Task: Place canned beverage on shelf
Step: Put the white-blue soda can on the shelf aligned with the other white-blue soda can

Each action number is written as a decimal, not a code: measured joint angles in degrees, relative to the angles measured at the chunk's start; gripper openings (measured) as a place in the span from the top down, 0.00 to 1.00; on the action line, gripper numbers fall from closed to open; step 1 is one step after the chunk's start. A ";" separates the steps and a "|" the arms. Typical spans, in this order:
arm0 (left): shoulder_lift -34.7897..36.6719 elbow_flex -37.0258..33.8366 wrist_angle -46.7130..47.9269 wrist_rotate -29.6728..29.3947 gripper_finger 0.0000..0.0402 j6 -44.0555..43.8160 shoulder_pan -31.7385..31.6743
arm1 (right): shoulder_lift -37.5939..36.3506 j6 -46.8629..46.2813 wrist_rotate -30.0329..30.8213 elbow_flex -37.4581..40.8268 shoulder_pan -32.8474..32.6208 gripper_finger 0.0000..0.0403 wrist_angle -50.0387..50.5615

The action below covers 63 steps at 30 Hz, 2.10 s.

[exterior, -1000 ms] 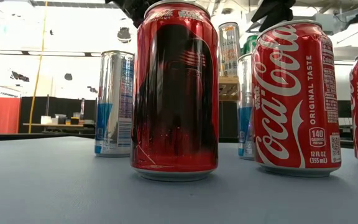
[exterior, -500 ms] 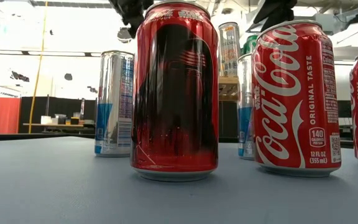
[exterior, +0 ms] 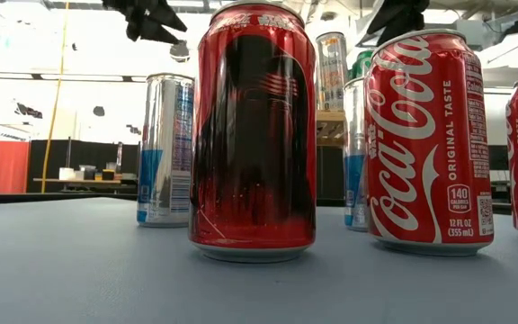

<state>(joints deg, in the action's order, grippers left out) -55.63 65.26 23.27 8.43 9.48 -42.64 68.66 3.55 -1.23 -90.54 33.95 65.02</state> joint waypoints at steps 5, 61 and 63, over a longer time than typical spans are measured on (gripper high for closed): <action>4.65 -12.85 -15.84 3.04 0.23 -4.44 1.03 | 0.00 0.11 0.00 0.00 0.00 0.41 -0.58; -7.26 -18.19 -33.80 2.33 0.06 -17.33 10.15 | 0.02 0.09 0.02 0.00 -0.01 0.40 -0.80; -7.26 -18.19 -33.74 0.27 0.03 -16.03 10.15 | 0.00 0.09 0.02 0.00 0.00 0.40 -0.80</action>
<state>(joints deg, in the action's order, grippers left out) -62.89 47.07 -10.47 8.70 -6.55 -32.49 68.66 3.64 -1.21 -90.54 33.95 64.23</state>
